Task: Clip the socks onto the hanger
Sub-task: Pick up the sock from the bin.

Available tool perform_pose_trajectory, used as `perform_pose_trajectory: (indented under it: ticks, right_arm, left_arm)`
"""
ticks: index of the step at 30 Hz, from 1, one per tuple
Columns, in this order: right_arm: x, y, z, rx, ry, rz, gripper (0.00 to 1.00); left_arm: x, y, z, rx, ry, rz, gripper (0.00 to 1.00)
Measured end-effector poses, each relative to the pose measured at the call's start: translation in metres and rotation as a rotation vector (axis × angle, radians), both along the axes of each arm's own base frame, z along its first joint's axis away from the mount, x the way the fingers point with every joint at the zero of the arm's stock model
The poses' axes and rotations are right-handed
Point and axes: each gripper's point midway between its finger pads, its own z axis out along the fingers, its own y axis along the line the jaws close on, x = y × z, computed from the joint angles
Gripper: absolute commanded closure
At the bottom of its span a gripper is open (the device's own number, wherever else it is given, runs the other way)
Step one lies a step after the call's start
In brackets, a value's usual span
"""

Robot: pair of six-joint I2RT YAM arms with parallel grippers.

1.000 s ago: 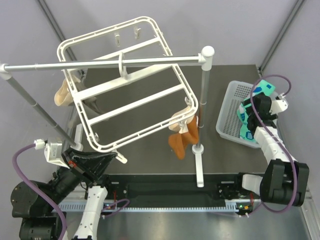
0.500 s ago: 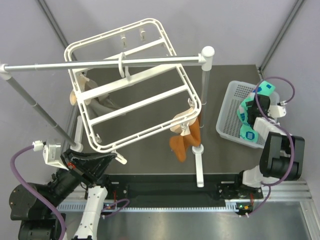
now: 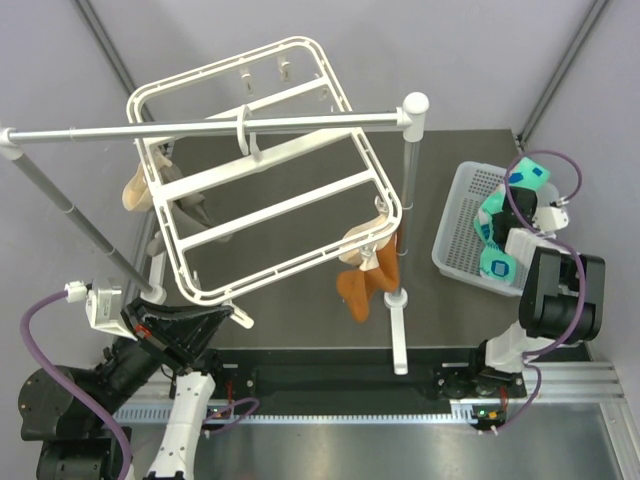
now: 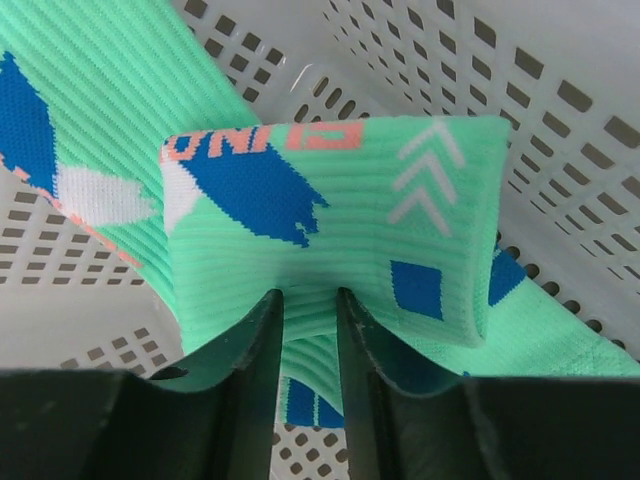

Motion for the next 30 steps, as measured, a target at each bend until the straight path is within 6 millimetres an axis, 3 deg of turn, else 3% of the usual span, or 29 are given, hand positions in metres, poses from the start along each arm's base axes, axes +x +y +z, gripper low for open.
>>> perform_pose_trajectory:
  ticks: [5, 10, 15, 17, 18, 19, 21, 26, 30]
  right_arm:
    - [0.004, -0.002, 0.002, -0.035, 0.004, 0.036, 1.0]
    - [0.003, -0.002, 0.009, -0.087, 0.024, 0.1, 1.0]
    - [-0.001, 0.001, 0.046, -0.146, -0.019, 0.16, 1.0]
    - [0.0, 0.004, 0.063, -0.162, -0.054, 0.187, 0.85]
    - [0.004, 0.005, 0.069, -0.164, -0.066, 0.198, 0.54]
    - [0.009, 0.007, 0.073, -0.157, -0.072, 0.21, 0.39]
    - [0.022, 0.009, 0.077, -0.144, -0.078, 0.234, 0.19]
    - [0.045, 0.008, 0.053, -0.105, -0.01, 0.26, 0.13]
    - [0.056, 0.005, 0.022, -0.071, 0.094, 0.26, 0.21]
  left_arm:
    - [0.0, 0.0, 0.0, 0.0, 0.0, 0.0, 1.0]
    - [0.0, 0.0, 0.0, 0.0, 0.0, 0.0, 1.0]
    - [0.0, 0.0, 0.0, 0.0, 0.0, 0.0, 1.0]
    - [0.0, 0.0, 0.0, 0.0, 0.0, -0.001, 1.0]
    - [0.0, 0.0, 0.0, 0.0, 0.0, -0.001, 1.0]
    - [0.0, 0.0, 0.0, 0.0, 0.0, -0.003, 1.0]
    - [-0.001, 0.0, 0.0, 0.0, 0.0, -0.006, 1.0]
    - [-0.001, 0.0, 0.0, 0.0, 0.0, -0.006, 1.0]
    - [0.0, 0.0, 0.0, 0.0, 0.001, -0.006, 1.0]
